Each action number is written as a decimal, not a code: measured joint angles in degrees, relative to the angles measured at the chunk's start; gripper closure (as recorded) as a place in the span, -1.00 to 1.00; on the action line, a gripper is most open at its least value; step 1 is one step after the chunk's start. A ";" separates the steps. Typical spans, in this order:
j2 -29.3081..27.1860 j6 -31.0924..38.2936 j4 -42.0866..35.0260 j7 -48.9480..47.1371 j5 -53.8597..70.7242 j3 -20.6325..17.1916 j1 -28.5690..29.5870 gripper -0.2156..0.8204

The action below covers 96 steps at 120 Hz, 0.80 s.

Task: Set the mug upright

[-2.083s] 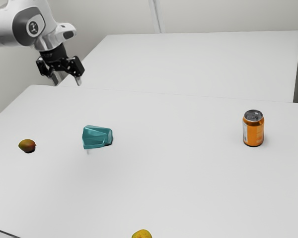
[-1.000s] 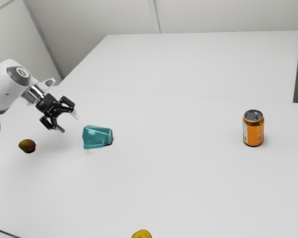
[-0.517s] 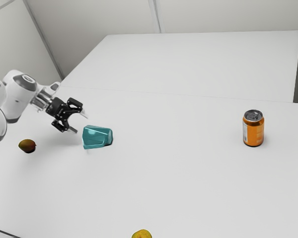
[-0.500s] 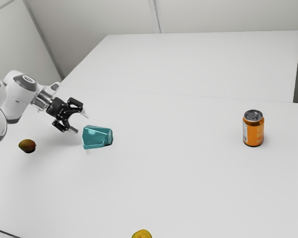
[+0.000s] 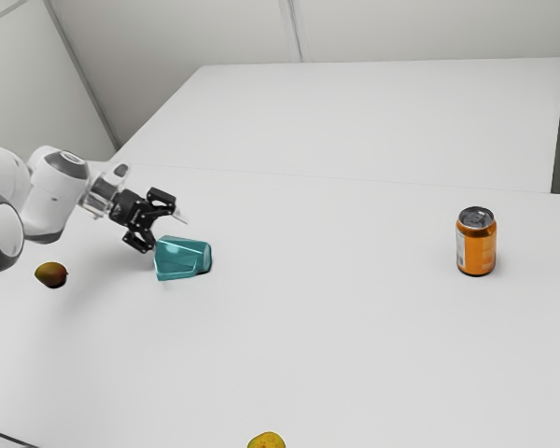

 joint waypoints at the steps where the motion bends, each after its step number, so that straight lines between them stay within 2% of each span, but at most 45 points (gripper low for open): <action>1: 0.00 0.02 0.00 0.02 0.00 -0.05 -0.01 -0.49; 19: -0.16 0.28 -0.01 0.18 0.21 -0.38 -0.20 0.26; 35: -0.44 0.35 0.00 0.27 0.24 -0.47 -0.23 0.63; 69: -1.39 0.53 0.08 -0.03 0.33 -1.37 -1.20 0.87; 96: -3.32 0.75 -0.18 -1.37 3.70 -1.38 -2.99 0.91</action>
